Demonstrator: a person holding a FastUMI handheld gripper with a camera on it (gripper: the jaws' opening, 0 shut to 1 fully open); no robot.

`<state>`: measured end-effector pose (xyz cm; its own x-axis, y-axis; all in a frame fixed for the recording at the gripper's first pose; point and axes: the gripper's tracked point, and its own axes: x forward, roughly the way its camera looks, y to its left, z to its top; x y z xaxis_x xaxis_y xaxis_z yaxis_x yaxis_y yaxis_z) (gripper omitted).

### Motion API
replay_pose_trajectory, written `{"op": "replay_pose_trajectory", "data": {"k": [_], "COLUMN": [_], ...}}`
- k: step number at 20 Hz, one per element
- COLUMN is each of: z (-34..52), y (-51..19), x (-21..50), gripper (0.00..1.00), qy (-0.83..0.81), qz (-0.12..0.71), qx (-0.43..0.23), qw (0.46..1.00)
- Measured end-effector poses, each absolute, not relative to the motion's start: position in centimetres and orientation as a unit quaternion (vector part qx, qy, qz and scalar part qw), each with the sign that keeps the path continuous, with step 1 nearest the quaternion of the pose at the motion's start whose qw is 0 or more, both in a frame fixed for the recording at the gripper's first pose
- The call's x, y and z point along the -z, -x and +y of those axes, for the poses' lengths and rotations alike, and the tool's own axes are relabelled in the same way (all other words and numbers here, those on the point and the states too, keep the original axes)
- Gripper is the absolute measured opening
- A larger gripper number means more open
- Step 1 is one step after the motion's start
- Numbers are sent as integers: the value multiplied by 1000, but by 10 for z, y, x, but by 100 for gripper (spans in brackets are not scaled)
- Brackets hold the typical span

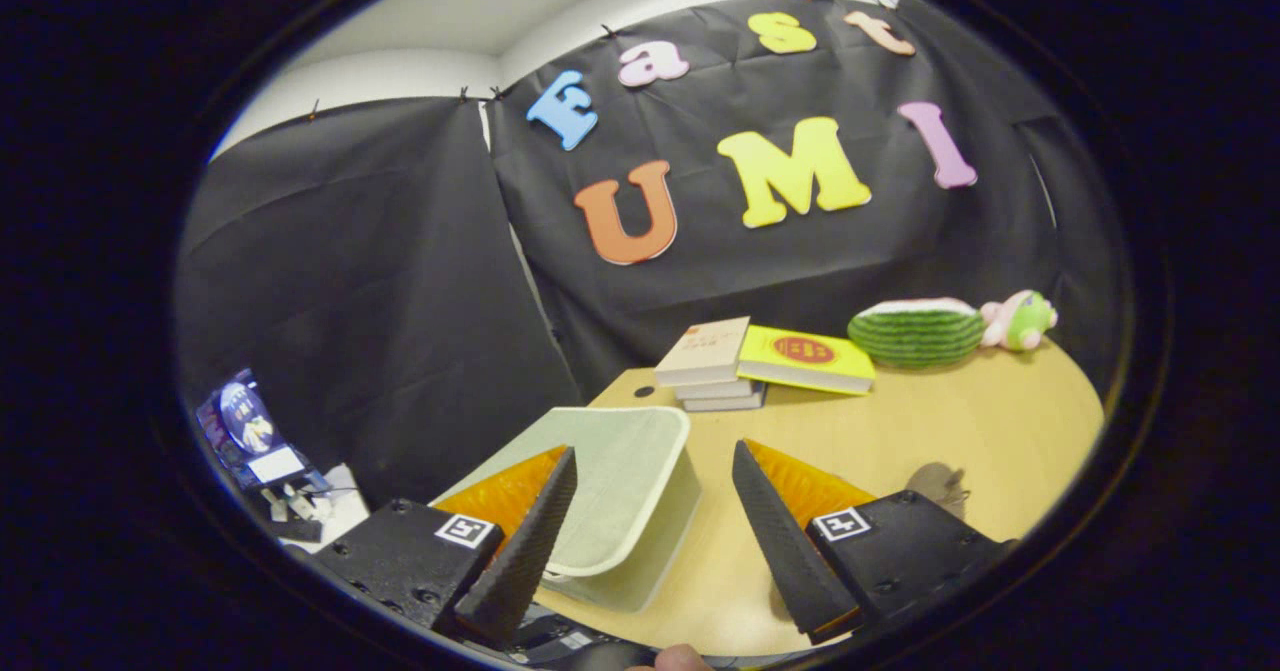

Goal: Open the storage box then place both shoes into the box .Put the left shoe in first, then the right shoe, with the right side of both shoes facing outward in a uniform manner.

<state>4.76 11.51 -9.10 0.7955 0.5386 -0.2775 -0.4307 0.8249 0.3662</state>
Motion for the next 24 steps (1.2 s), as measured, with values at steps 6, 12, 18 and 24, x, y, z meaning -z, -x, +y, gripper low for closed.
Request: {"op": "replay_pose_trajectory", "data": {"k": [6, 12, 18, 24], "z": [144, 158, 169, 171], "y": [-61, -68, -64, -59], "x": [142, 174, 169, 141], "gripper": [99, 98, 51, 6], "qy": [-212, -280, -401, -422], "qz": [290, 356, 395, 376], "qx": [-307, -323, -341, -338], "qw": [881, 831, 753, 752]}}
